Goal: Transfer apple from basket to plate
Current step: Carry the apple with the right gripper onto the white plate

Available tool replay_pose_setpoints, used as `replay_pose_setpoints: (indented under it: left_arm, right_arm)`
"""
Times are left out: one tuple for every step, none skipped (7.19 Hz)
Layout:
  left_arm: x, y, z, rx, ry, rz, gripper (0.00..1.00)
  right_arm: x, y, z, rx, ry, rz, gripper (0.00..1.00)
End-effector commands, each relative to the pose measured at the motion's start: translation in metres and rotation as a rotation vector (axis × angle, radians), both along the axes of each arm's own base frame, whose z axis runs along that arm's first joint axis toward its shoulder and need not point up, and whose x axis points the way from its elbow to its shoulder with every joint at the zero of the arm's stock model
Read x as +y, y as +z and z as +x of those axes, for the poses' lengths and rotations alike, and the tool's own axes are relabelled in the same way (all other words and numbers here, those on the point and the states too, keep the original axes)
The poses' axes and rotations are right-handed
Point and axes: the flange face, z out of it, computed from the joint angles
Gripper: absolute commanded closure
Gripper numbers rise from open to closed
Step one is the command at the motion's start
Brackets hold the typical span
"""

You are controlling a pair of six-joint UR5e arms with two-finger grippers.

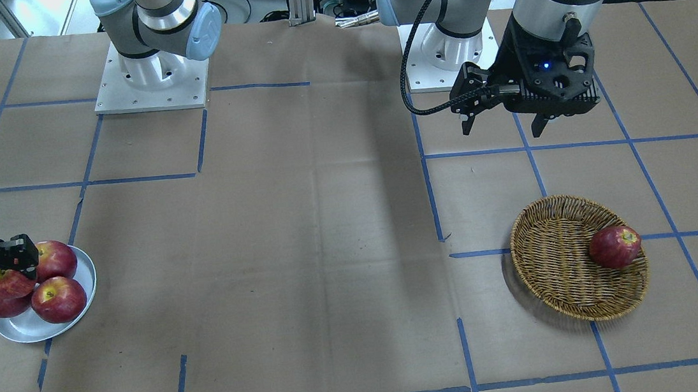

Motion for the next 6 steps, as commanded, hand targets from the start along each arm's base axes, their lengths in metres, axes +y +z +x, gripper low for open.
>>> replay_pose_setpoints:
  left_arm:
    - [0.0,0.0,0.0,0.0,0.0,0.0,0.01]
    - [0.0,0.001,0.0,0.0,0.0,-0.001,0.01]
    - [0.0,0.0,0.0,0.0,0.0,0.0,0.01]
    - [0.0,-0.001,0.0,0.0,0.0,0.002,0.01]
    - [0.0,-0.001,0.0,0.0,0.0,0.002,0.01]
    - [0.0,-0.001,0.0,0.0,0.0,0.002,0.01]
  right_arm:
    - [0.001,-0.004,0.0,0.005,-0.003,0.011,0.0]
    - [0.0,0.004,-0.001,0.012,-0.003,0.0,0.0]
    - [-0.001,0.017,0.0,0.014,-0.001,-0.022,0.0]
    - [-0.001,0.046,0.005,0.032,-0.009,-0.062,0.0]
    - [0.006,0.083,0.02,0.028,-0.036,-0.069,0.0]
    - [0.015,0.121,0.052,0.019,-0.068,-0.049,0.0]
